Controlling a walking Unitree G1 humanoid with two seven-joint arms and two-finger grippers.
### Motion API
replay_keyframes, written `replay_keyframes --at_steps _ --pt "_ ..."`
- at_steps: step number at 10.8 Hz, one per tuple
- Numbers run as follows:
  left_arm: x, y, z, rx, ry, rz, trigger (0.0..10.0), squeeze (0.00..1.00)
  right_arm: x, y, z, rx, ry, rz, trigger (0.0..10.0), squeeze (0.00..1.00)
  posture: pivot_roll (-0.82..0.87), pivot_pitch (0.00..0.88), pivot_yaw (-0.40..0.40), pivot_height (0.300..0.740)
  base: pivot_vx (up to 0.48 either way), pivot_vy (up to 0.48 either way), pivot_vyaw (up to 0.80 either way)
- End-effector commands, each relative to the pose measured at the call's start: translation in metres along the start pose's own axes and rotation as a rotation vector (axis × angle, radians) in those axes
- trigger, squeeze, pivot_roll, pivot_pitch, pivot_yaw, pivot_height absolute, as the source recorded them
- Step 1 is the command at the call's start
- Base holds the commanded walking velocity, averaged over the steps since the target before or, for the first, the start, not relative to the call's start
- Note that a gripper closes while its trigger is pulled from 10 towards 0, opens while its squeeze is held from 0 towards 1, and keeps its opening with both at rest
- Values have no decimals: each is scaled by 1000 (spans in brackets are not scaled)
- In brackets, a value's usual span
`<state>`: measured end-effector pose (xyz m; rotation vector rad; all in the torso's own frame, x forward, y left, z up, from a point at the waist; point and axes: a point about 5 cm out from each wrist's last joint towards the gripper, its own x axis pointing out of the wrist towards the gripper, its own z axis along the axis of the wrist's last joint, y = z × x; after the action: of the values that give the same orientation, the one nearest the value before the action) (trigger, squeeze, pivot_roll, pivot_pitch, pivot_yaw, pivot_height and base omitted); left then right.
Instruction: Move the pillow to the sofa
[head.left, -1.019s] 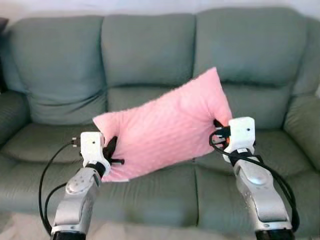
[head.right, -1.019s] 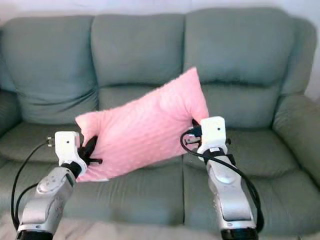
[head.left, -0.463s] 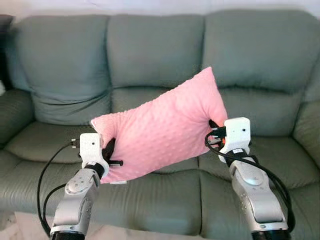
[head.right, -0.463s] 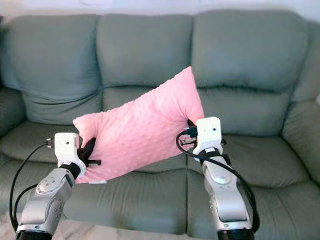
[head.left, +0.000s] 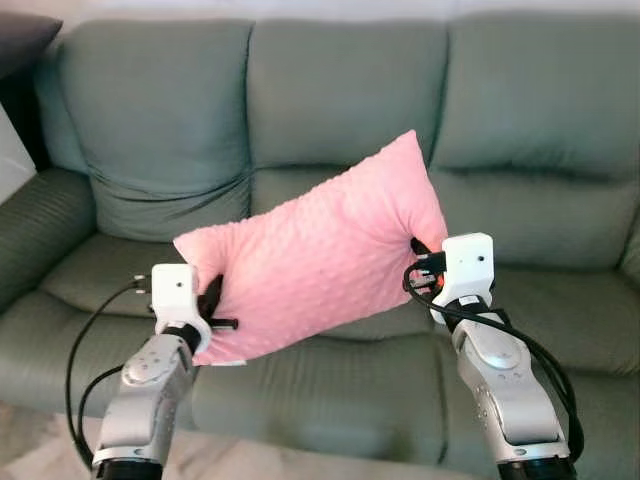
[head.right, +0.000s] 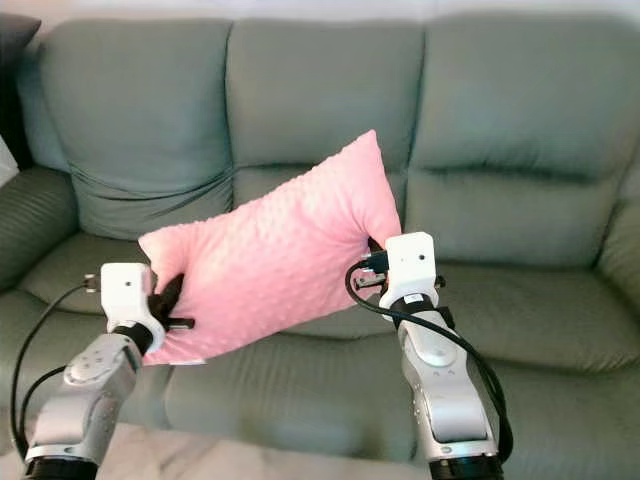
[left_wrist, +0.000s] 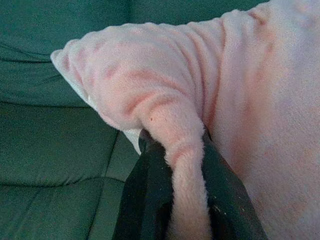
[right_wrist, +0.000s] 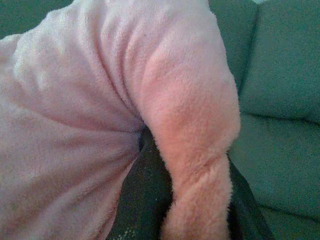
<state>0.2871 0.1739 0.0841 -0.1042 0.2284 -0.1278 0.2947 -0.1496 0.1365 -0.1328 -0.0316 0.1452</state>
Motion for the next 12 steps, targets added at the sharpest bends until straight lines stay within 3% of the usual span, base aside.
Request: replay_keyframes --at_steps 1,3,8,9,12 --pt "-1 2 3 33 -8 6 10000 0 1 -4 7 3 -30 -22 10000 0 -184 16 53 740 0 0 0" --pt "0 -4 -3 34 25 -19 10000 0 1 -4 6 3 -25 -29 10000 0 -183 16 54 740 0 0 0" --pt "0 -3 -1 54 -2 -30 10000 0 2 -3 5 3 -17 -34 10000 0 -181 17 55 740 0 0 -765" --pt "3 0 -2 62 -7 -15 10000 0 2 -3 5 3 -18 -34 10000 0 -183 22 51 740 0 0 -788" --pt "11 12 -11 94 27 -1 10000 0 1 2 -5 16 20 -37 10000 0 -185 41 43 740 0 0 0"
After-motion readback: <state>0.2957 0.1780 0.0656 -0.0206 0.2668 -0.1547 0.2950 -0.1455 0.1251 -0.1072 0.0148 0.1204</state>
